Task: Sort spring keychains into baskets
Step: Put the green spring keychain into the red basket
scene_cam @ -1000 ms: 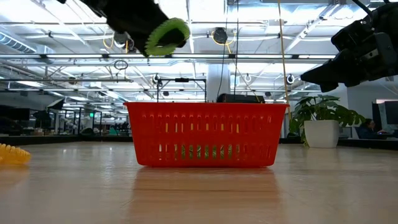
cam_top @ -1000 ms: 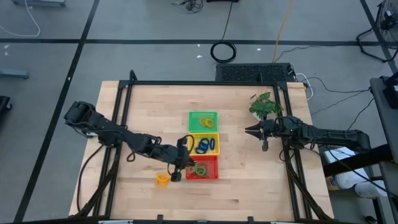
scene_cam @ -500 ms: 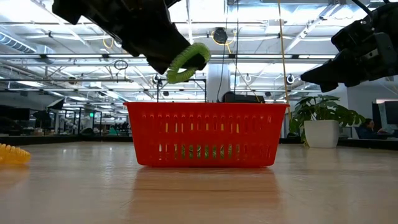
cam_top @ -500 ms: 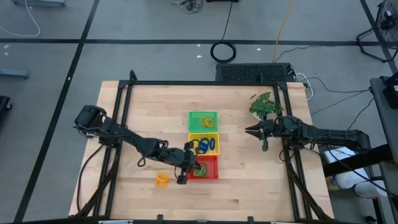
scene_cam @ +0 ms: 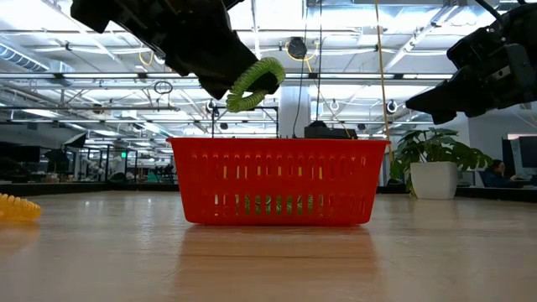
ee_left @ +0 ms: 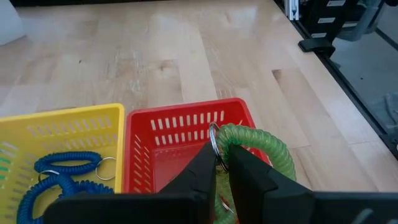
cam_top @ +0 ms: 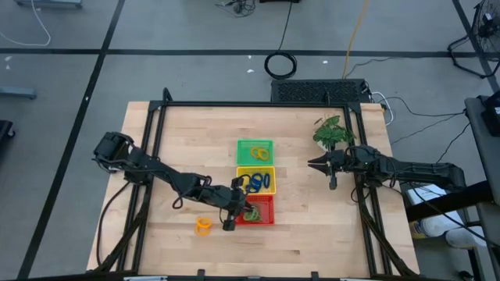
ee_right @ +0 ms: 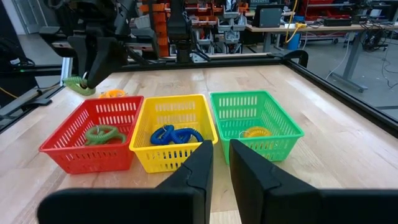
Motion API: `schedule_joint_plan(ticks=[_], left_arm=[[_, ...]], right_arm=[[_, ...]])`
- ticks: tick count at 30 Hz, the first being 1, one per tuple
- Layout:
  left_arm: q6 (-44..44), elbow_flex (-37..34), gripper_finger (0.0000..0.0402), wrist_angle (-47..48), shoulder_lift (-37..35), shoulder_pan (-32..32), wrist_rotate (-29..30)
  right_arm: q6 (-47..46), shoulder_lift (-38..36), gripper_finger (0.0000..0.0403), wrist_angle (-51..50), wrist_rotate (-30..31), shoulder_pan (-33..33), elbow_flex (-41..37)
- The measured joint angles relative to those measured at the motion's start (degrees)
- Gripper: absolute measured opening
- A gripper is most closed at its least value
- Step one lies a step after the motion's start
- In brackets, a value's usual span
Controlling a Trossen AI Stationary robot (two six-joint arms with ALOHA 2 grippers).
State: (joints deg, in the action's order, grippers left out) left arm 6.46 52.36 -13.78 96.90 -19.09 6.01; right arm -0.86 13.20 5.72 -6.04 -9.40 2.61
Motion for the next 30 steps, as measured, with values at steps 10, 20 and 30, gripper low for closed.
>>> schedule_joint_plan(ticks=[10,20,30], left_arm=[[-0.02,0.0,0.0037,0.0,0.0,0.0,0.02],[1.4,0.0,0.0038,0.0,0.0,1.27,-0.01],[1.81,0.0,0.0091,0.02,-0.02,1.44,-0.03]], right_arm=[[0.01,-0.01,0.0039,0.02,0.0,0.01,0.0],[0.02,-0.01,0.0038,0.02,0.0,0.01,0.0],[0.01,0.0,0.0038,0.02,0.0,0.01,0.0]])
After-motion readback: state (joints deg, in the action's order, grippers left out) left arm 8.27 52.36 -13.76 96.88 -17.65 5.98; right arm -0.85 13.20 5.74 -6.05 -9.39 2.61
